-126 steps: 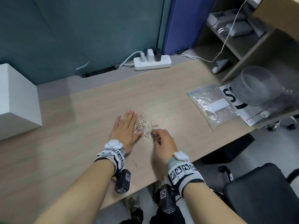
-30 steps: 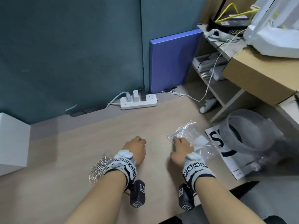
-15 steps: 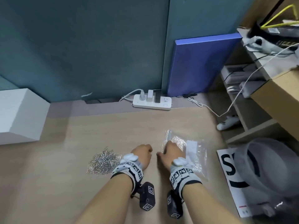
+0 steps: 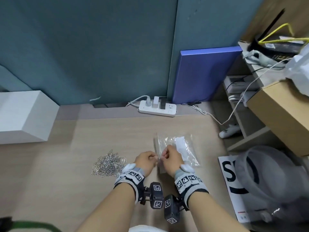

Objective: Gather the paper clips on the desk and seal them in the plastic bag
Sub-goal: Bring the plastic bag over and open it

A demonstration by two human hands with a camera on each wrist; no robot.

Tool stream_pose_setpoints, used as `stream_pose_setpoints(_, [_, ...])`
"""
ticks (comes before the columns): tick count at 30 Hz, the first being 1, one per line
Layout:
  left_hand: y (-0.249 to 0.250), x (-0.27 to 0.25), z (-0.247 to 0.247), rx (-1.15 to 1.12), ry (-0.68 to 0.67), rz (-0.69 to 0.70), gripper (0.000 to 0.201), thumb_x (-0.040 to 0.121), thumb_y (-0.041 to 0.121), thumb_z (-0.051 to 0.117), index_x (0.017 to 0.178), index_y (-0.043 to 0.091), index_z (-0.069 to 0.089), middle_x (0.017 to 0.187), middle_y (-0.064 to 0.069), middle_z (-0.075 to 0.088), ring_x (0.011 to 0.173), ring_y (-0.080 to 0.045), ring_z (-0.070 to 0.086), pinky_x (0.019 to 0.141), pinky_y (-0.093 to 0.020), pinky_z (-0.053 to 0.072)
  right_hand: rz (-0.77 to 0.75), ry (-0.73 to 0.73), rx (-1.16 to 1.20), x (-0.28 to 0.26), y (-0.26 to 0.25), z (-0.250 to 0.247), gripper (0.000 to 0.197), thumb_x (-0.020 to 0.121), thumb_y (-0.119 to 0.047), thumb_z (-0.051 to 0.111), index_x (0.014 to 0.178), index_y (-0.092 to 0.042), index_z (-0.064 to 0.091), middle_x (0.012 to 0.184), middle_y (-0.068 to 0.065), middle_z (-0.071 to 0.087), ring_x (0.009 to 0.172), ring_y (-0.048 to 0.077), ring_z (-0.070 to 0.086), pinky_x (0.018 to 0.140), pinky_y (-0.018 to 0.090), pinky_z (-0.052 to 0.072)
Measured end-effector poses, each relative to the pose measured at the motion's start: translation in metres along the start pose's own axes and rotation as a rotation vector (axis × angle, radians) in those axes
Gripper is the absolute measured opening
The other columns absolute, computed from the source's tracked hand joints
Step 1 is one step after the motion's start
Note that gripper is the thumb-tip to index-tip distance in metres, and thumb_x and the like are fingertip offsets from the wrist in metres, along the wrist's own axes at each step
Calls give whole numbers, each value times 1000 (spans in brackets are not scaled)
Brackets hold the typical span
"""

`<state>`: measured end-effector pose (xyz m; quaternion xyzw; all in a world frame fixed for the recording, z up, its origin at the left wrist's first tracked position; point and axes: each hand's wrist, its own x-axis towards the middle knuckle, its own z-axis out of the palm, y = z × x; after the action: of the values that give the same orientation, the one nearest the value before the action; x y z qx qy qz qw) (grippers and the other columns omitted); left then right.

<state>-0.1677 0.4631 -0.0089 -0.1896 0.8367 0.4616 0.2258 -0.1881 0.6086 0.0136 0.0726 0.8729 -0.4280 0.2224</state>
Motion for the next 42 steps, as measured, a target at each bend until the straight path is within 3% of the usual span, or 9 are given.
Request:
stream_pose_setpoints(3, [17,-7,-2,-229,48,-36,24,95,18,55,79,16,72,66,1,69,62,-16,62,69,-33,56,-87,11,114,-4,-8,-7,19,87,-7,56,87,-25,56,88,12,67,76,25,64,70,34,53])
stream_pose_setpoints(5, [29,-12,-6,-281,65,-23,24,96,14,55,80,7,71,64,-2,66,58,-14,61,65,-29,57,-129,-2,151,-3,-12,-11,22,87,-5,57,88,-27,57,85,11,67,73,20,62,69,30,53])
stream_pose_setpoints(8, [38,-14,-13,-280,83,0,23,96,12,58,75,9,68,64,-4,66,59,-15,65,63,-29,60,-140,-39,195,0,-15,-14,23,81,-1,64,89,-23,61,71,-1,56,66,11,52,65,24,49])
stream_pose_setpoints(14, [48,-19,-26,-369,55,-30,19,96,3,57,78,8,62,61,-7,63,45,-13,56,54,-29,50,-128,-79,233,1,-21,-23,21,80,-14,78,93,-22,64,69,-8,61,69,11,61,79,34,56])
stream_pose_setpoints(21, [62,-39,-28,-330,65,46,19,80,-9,63,74,9,63,68,-18,71,67,-28,71,59,-31,55,-174,26,136,-7,-34,-33,16,85,-23,75,83,-18,60,74,-3,62,69,16,59,63,25,47])
stream_pose_setpoints(27, [71,-47,-30,-167,183,84,10,76,9,66,71,17,69,53,-2,65,47,-18,57,52,-28,51,-189,-12,136,-6,-33,-37,17,88,-12,70,74,-17,62,62,3,70,62,18,66,75,45,61])
stream_pose_setpoints(31, [81,-51,-34,-41,196,99,8,76,17,69,72,23,72,55,3,67,48,-15,58,54,-28,54,-210,-36,126,-7,-39,-39,25,90,-4,65,71,-19,61,61,0,67,61,18,62,77,48,61])
stream_pose_setpoints(38, [65,-54,-61,185,272,65,23,79,10,61,68,28,72,67,8,67,59,-14,60,54,-21,48,-216,-71,-80,-7,-32,-61,37,90,-3,56,66,-29,68,66,-11,62,61,9,54,62,21,44])
stream_pose_setpoints(42, [59,-57,-60,238,323,155,29,78,13,61,97,34,60,98,3,59,70,-14,58,65,-27,51,-196,-66,-102,-6,-41,-65,31,85,-3,48,68,-24,64,78,-9,68,70,15,58,66,26,47])
